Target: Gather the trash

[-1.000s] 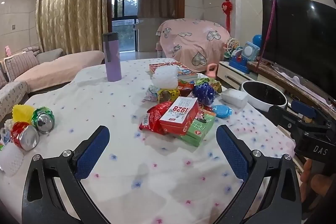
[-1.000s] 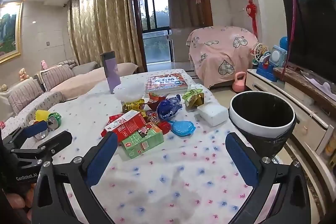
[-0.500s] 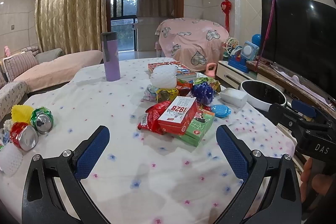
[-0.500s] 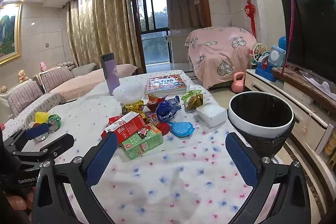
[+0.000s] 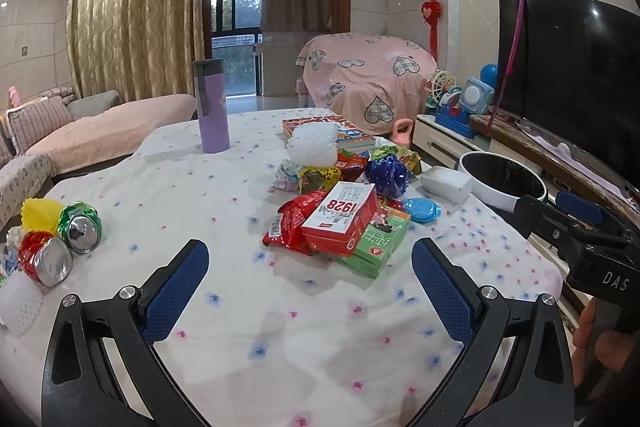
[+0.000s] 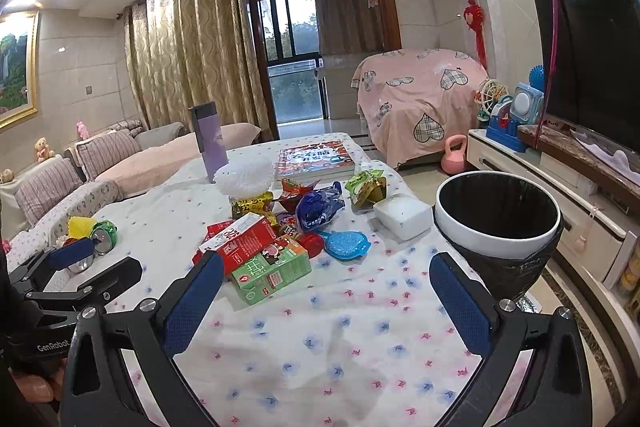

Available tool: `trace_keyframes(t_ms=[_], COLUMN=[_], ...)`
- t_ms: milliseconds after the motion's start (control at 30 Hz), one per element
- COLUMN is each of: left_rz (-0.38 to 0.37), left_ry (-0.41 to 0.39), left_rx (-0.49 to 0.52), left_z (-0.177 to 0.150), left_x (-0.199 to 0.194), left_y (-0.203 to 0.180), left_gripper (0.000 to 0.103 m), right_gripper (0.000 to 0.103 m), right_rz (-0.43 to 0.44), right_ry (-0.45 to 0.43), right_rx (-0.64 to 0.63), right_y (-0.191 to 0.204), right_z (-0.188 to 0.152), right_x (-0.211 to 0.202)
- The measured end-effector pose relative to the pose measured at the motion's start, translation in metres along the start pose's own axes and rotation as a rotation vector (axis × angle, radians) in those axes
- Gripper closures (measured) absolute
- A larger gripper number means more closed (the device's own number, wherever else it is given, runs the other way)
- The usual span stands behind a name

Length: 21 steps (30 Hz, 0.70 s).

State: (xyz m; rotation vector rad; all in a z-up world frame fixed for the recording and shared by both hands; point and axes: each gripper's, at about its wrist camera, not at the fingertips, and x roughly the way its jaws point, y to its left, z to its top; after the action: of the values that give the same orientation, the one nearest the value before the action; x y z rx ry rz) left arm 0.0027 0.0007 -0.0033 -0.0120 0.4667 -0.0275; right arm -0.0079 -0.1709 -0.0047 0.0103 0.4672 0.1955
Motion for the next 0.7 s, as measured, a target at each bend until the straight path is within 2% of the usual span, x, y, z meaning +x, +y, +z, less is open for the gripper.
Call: trace_keyframes(t_ms=[700], left_rz=[-0.008], left_ry=[0.005], left_rx=[0.004], left_z=[-0.0020], left_x=[0.0014], left_y=[-0.0031], left_gripper=[0.000], right_gripper=[0.000], right_rz=[0.011], right_ry=[0.007], right_rx=[0.014], right_y=[-0.0016], right_z=[-0.0014], right_x=[0.0000])
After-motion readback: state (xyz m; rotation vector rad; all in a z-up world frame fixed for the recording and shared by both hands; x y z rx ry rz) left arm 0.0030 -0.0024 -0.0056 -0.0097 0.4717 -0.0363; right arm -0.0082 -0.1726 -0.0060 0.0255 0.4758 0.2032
